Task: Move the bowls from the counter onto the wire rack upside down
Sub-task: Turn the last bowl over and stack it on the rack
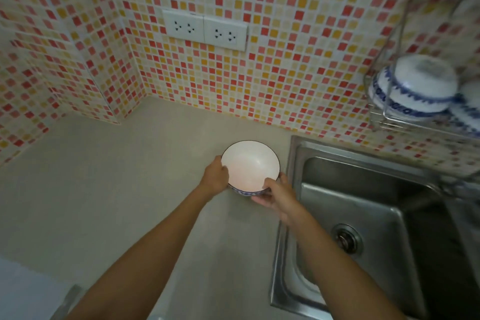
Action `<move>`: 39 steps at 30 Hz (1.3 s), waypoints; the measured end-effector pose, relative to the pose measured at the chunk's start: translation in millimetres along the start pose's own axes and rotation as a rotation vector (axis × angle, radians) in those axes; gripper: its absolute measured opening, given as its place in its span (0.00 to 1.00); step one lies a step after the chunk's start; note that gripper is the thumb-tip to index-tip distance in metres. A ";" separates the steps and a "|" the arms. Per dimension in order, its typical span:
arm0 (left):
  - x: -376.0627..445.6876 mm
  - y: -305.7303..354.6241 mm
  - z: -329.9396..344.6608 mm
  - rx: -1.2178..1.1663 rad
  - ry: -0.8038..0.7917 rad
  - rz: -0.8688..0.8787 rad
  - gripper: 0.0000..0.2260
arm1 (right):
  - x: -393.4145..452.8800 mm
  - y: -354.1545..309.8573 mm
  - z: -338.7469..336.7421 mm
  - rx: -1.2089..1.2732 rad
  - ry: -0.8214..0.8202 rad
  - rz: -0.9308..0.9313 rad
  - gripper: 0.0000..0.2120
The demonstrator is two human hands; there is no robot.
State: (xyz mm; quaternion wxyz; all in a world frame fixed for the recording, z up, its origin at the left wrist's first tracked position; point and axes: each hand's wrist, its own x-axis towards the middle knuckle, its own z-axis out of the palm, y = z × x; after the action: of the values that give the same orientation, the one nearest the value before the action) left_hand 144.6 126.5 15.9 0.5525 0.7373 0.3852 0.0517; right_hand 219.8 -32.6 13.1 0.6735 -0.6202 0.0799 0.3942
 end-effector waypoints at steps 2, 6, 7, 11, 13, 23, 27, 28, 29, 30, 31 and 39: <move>-24.4 14.4 26.4 -0.015 -0.030 0.027 0.17 | -20.4 -5.0 -32.3 0.036 -0.009 -0.004 0.27; -69.6 37.8 86.0 -0.007 -0.089 0.053 0.17 | -60.1 -8.9 -100.4 0.085 -0.057 -0.026 0.27; -79.3 40.9 100.9 0.007 -0.100 0.064 0.17 | -68.9 -9.5 -117.0 0.100 -0.058 -0.022 0.27; -113.0 45.4 161.1 0.014 -0.162 0.131 0.18 | -98.0 -7.7 -183.4 0.136 -0.044 -0.022 0.25; -129.1 45.7 189.7 -0.084 -0.216 0.139 0.17 | -109.8 -5.2 -213.5 0.151 -0.028 -0.035 0.23; -180.0 -19.1 275.4 0.445 -0.193 0.278 0.25 | -129.1 30.1 -323.6 0.129 0.243 0.015 0.24; -179.9 -65.6 279.8 0.812 -0.249 0.287 0.27 | -127.0 42.0 -344.5 0.095 0.358 0.049 0.24; -181.7 -73.3 280.3 0.855 -0.225 0.313 0.30 | -125.9 44.5 -348.6 0.103 0.385 0.052 0.25; -183.2 -78.0 280.7 0.863 -0.188 0.345 0.33 | -125.0 46.1 -351.9 0.113 0.402 0.053 0.25; -183.5 -80.4 280.7 0.856 -0.159 0.370 0.35 | -123.1 48.4 -355.0 0.121 0.414 0.054 0.25; -182.6 -81.5 280.6 0.851 -0.154 0.375 0.35 | -121.3 50.9 -357.7 0.130 0.419 0.055 0.26; -179.9 -82.9 279.6 0.848 -0.185 0.372 0.29 | -103.9 71.6 -359.0 -0.010 0.515 -0.040 0.32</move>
State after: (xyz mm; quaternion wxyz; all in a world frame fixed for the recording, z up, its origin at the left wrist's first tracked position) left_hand 117.0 -195.0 -99.5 0.2158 0.9559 0.1830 -0.0782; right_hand 241.3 -405.7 -58.4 0.6354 -0.7050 0.2346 0.2101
